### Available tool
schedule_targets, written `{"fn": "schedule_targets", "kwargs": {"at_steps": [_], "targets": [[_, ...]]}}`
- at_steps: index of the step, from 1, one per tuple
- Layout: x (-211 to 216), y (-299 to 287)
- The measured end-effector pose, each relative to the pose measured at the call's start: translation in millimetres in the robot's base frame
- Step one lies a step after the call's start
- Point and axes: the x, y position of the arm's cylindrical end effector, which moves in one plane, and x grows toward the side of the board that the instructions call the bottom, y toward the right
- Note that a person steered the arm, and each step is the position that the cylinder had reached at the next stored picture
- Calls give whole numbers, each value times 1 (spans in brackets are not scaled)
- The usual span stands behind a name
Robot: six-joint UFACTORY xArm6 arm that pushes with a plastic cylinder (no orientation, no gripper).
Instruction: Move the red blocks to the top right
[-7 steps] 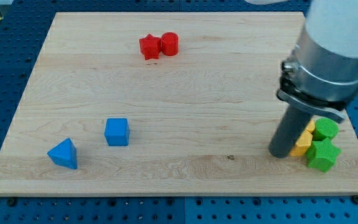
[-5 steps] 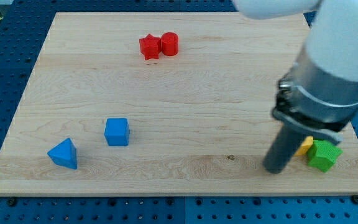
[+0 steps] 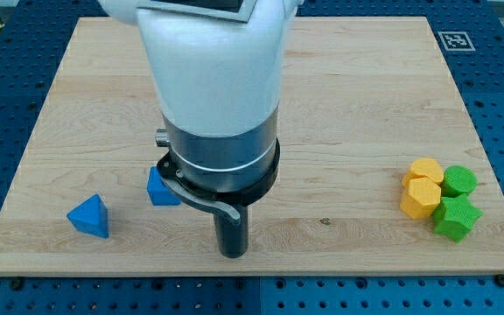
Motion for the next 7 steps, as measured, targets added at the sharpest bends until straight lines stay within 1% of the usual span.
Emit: {"fn": "schedule_targets", "kwargs": {"at_steps": [1, 2, 3, 5, 6, 7], "targets": [[0, 0], [-13, 0], [-49, 0], [-163, -3], [-225, -27], [-236, -34]]}}
